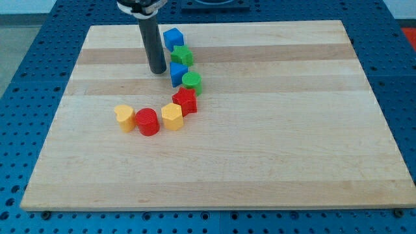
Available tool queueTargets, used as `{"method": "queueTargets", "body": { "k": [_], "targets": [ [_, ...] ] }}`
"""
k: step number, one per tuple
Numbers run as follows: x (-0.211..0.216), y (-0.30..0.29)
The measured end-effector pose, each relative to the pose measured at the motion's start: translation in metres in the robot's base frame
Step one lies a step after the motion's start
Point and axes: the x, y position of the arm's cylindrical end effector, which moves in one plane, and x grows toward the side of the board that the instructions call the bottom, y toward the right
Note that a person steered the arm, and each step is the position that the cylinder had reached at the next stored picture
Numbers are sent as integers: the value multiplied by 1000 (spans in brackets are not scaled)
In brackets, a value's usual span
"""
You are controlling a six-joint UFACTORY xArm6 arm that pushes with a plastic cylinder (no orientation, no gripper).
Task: Adjust the green blocks blue blocks to form a vertical line
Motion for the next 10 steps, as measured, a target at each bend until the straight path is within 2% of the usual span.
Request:
{"method": "queueTargets", "body": {
  "k": [4,7,9,10],
  "targets": [
    [3,11],
    [3,42],
    [2,18],
    [-21,15]
  ]
}}
